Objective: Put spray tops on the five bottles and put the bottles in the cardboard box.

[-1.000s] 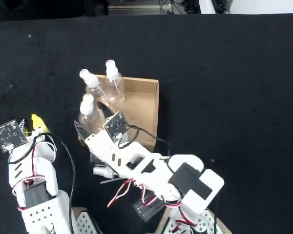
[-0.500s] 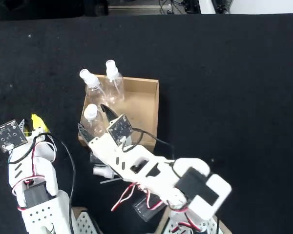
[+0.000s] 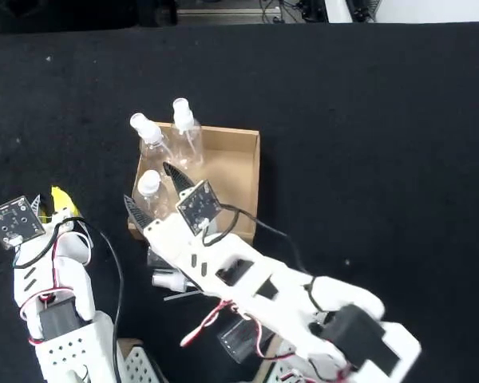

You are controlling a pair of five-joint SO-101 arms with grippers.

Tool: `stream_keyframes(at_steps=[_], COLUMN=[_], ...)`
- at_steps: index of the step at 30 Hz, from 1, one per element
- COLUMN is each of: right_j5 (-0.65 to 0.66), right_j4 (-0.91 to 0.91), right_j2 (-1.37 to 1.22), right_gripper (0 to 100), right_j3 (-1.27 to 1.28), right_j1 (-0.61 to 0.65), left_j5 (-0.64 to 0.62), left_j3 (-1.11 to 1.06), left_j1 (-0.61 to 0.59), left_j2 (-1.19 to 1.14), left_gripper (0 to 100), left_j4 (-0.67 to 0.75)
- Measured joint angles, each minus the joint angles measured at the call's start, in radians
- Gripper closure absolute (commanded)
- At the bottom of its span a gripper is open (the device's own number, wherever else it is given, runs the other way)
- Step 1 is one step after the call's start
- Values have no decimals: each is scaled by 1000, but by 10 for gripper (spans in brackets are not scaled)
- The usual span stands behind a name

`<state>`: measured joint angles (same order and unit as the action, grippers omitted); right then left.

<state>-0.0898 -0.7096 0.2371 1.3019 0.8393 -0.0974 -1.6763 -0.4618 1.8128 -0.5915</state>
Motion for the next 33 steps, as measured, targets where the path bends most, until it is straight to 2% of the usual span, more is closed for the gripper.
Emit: stream_keyframes(at_steps=[9,17,24,29,33], right_j5=[-87,-91,-91,-94,-94], right_j4=[256,400,454,694,997], right_j2=[206,408,608,799,964], right_gripper=[711,701,701,705,706], right_j3=[0,0,11,3,-114], right_j1=[0,0,0,-46,-195], left_j5=[0,0,0,0,0], left_j3=[0,0,0,0,0], left_j1=[0,0,0,0,0], left_j2=[0,0,0,0,0], left_gripper=[920,920,920,920,920], left_j4=[0,0,0,0,0])
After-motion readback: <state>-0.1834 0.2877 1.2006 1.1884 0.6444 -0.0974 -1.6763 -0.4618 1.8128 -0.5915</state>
